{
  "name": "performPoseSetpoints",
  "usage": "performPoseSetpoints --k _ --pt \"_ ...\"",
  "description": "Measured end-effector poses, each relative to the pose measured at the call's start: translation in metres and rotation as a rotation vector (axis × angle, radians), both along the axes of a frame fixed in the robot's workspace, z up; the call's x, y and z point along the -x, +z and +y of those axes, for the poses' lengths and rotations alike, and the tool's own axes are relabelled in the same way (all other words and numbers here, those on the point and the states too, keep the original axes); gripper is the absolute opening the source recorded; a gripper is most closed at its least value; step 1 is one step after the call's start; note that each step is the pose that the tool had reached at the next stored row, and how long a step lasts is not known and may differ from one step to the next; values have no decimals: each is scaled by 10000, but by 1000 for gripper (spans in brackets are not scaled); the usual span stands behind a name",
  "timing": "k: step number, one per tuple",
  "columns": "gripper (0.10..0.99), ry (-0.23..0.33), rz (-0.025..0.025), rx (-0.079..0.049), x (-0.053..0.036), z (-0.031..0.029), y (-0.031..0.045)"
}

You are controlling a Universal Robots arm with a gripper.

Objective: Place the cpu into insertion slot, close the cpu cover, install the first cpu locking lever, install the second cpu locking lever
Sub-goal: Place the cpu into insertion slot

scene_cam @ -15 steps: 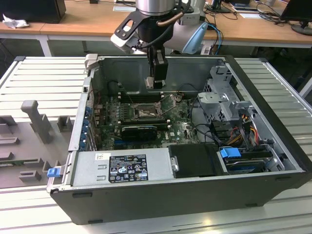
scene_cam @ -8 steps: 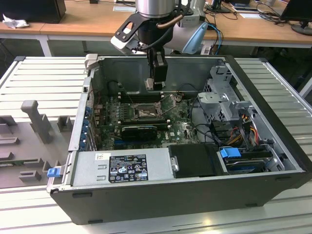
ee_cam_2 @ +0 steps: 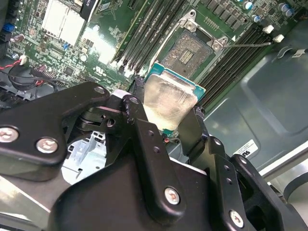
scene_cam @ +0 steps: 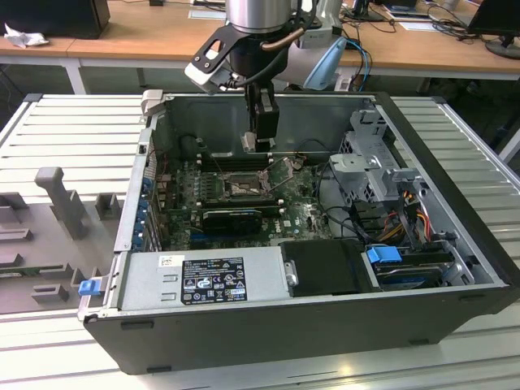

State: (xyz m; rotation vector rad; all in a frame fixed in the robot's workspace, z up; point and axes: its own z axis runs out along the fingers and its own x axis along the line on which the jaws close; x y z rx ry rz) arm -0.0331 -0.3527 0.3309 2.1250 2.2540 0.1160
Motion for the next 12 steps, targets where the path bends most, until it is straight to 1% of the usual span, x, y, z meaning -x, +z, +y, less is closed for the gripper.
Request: performPoseSetpoints --k 8,12 --pt "529 -1 0 0 0 0 -25" --pt "529 -1 0 0 0 0 -50"
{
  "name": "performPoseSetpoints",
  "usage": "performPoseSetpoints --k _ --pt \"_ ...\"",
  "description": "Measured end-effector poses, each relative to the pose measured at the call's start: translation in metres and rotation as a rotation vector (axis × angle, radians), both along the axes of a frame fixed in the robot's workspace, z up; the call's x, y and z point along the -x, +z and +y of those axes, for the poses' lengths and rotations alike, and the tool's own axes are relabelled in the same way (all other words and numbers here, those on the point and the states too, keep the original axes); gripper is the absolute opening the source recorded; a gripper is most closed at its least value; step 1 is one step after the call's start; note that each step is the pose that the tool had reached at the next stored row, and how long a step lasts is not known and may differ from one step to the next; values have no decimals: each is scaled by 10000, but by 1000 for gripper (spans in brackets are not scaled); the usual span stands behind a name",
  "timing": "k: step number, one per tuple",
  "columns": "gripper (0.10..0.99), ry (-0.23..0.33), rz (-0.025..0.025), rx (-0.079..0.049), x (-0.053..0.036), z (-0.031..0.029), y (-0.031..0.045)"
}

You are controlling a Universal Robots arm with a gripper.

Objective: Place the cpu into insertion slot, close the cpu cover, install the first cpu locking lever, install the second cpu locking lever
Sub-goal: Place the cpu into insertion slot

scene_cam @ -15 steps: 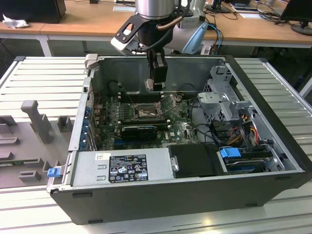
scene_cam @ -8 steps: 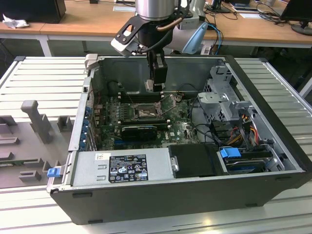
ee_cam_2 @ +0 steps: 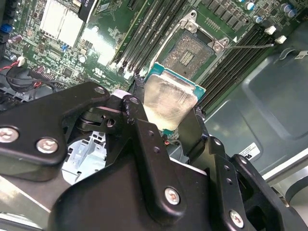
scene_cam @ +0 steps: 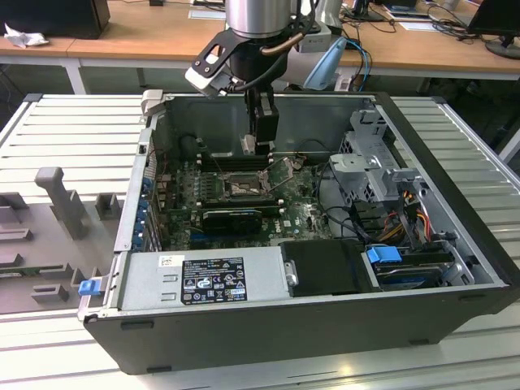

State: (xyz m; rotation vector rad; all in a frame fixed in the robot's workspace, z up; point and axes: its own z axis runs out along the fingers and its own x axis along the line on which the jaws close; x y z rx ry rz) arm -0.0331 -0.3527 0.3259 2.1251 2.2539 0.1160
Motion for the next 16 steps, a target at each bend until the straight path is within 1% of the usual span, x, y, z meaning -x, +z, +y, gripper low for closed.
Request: performPoseSetpoints --k 9,16 --pt "529 -1 6 0 0 0 -35" --pt "529 0 27 0 0 0 -89"
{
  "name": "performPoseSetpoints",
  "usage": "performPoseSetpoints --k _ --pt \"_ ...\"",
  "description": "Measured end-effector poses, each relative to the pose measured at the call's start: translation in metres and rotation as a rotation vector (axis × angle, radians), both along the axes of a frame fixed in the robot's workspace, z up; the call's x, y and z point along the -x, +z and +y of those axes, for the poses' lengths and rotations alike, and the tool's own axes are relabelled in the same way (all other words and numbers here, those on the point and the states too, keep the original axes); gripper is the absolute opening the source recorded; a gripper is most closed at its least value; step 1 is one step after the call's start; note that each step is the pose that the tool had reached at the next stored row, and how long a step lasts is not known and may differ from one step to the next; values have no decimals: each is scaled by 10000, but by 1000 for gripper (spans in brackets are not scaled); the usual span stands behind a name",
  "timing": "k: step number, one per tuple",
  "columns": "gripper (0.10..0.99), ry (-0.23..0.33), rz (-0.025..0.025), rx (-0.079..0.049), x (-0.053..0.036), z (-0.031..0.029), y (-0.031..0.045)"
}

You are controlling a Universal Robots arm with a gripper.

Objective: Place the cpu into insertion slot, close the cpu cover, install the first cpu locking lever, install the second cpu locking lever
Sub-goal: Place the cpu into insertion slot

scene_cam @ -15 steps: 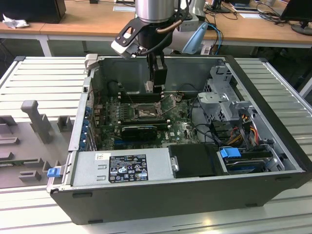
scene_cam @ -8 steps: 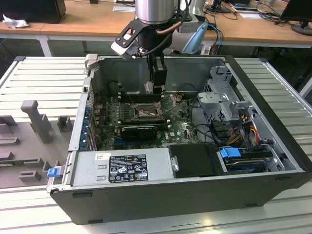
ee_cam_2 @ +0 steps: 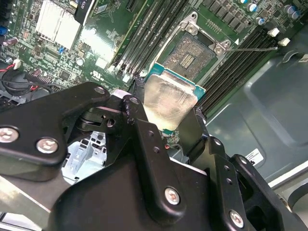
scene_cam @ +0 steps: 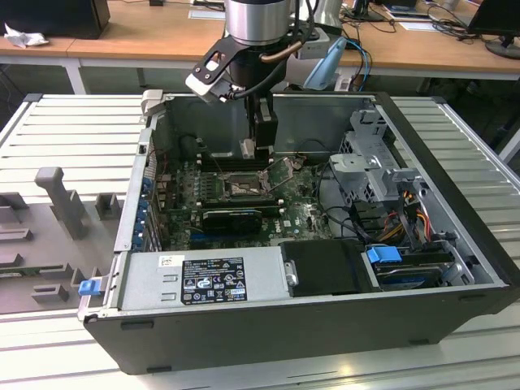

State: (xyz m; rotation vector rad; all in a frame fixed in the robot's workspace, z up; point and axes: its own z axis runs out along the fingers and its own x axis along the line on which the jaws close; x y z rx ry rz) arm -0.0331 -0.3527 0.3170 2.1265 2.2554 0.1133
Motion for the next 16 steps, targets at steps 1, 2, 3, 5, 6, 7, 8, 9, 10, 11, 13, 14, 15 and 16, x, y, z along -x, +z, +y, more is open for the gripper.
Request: performPoseSetpoints --k 1,2,3,5,6,7,8,9,10,11,13,14,15,16 --pt "529 1 4 1 0 0 -7" --pt "529 0 10 0 0 0 -18" --pt "529 1 13 0 0 0 -22" --pt "529 0 19 1 0 0 -31" --pt "529 0 21 1 0 0 -35" --pt "529 0 24 0 0 0 -41" --pt "529 0 26 1 0 0 -45" --pt "529 0 28 1 0 0 -50" --pt "529 0 29 1 0 0 -53" --pt "529 0 30 0 0 0 -57" --pt "529 0 36 1 0 0 -77" --pt "529 0 37 2 0 0 -84" --pt "529 0 36 0 0 0 -90" --pt "529 0 37 0 0 0 -99"
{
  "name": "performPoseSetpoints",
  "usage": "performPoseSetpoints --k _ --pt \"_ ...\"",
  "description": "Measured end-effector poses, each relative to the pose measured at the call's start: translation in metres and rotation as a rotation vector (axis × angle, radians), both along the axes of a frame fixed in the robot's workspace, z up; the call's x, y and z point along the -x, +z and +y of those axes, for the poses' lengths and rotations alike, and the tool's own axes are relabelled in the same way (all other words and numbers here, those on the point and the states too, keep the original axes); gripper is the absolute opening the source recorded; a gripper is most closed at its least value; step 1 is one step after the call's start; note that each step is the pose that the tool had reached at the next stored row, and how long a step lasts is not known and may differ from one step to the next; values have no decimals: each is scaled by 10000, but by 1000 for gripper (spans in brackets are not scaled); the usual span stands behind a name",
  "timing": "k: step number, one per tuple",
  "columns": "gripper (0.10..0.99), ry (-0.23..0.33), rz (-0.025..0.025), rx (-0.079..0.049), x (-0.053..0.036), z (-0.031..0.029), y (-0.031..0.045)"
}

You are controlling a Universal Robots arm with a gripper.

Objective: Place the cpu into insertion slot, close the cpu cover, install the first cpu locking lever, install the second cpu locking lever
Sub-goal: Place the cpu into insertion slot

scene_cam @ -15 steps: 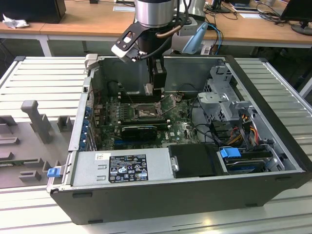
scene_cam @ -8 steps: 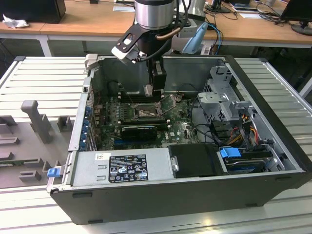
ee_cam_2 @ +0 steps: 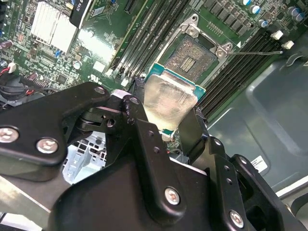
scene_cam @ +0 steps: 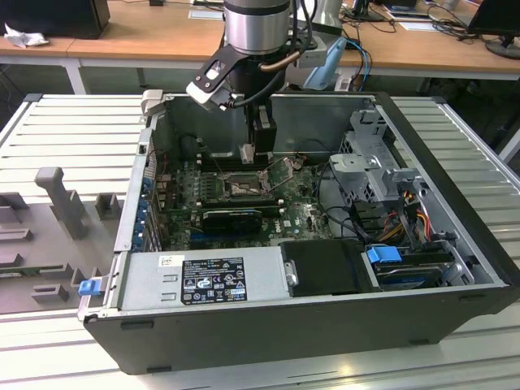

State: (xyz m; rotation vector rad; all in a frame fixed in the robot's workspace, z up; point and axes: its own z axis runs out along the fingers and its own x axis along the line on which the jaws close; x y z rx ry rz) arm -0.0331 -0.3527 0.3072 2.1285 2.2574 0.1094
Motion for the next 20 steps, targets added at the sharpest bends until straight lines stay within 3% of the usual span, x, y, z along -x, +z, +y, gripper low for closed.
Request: performPoseSetpoints --k 10,14,20 --pt "529 -2 4 1 13 5 -63" --pt "529 -68 4 1 36 39 -86" --pt "529 -227 9 -1 73 67 -236"
